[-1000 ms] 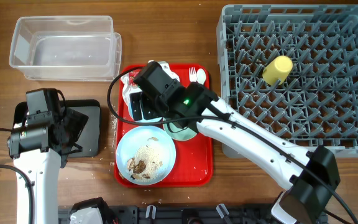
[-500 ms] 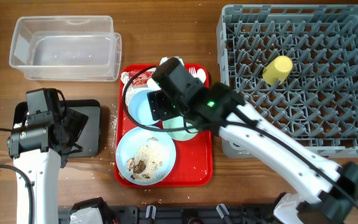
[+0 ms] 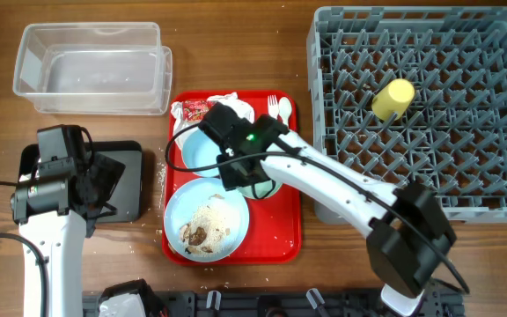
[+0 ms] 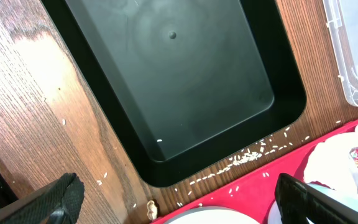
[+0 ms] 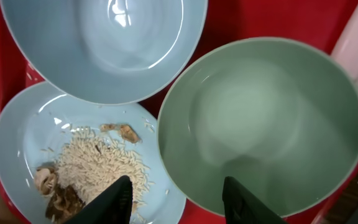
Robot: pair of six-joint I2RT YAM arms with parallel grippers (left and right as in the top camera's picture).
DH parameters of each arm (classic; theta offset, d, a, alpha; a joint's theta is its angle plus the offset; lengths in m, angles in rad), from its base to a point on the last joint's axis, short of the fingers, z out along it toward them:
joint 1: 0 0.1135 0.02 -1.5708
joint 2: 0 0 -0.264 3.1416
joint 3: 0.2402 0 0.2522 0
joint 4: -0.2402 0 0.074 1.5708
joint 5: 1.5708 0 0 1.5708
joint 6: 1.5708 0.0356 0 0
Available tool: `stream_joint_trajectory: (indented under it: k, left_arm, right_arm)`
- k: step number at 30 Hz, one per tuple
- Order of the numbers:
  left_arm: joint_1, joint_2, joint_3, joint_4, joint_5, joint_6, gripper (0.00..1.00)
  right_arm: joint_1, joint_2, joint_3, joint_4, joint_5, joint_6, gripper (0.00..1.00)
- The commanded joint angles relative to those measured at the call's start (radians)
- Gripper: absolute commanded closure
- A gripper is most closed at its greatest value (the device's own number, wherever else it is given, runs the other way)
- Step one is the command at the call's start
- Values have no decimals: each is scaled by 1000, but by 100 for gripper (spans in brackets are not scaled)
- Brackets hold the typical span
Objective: Sort waste into correct bins and load items into the dishwasher rack
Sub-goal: 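Lower the right gripper onto the pale-green bowl rim and grasp it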
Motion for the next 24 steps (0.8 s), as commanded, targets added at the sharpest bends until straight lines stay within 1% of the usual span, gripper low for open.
stream_joint_trajectory:
  k: [1,8,11,14,22,23,24]
  left_arm:
    - [2,-11,-2,2,-17,-13,0]
    - [2,-11,-2,2,-17,-13,0]
    - [2,-11,-2,2,-17,-13,0]
    - [2,-11,-2,2,-17,-13,0]
    - [2,-11,-2,2,-17,-13,0]
    - [2,-11,-2,2,-17,-13,0]
    - [2,-11,-2,2,-17,-13,0]
  right_arm:
    - [17,41,-1,2,-26,1,51]
    - [18,55,-31,43,-22,5,51]
    - [18,63,-31,85,-13,14,55]
    - [19,75,-31,107,32,57,57]
    - [19,98,-31,103,31,57,56]
    - [19,98,-31,103,31,57,55]
    - [19,99,-31,103,31,57,53]
